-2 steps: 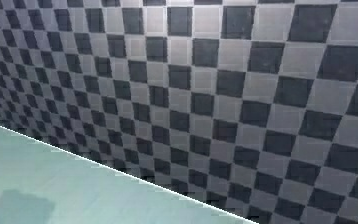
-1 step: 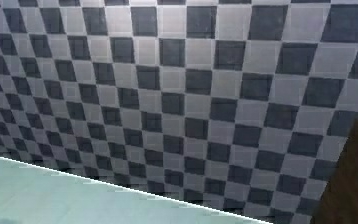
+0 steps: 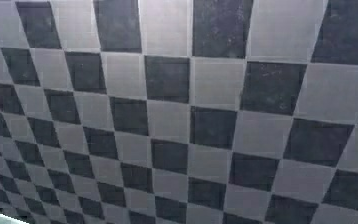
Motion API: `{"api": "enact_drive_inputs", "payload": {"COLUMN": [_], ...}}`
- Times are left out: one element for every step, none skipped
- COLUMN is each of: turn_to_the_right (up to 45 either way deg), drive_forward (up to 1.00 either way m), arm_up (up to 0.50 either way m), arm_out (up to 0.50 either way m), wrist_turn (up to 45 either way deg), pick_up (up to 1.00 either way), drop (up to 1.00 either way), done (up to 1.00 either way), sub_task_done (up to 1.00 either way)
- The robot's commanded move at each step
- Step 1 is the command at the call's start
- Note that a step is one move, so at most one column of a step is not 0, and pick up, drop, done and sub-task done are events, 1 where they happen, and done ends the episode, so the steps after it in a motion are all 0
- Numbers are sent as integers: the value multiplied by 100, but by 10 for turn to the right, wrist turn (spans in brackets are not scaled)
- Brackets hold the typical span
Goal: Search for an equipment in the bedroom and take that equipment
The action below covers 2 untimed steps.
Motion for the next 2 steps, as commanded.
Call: {"api": "enact_drive_inputs", "payload": {"turn_to_the_right": [450, 450], "drive_forward": [0, 0], "arm_up": [0, 0], "arm_out": [0, 0], "wrist_turn": [0, 0], "pick_up": [0, 0], "drop": [0, 0], "done": [0, 0], "sub_task_done": [0, 0]}}
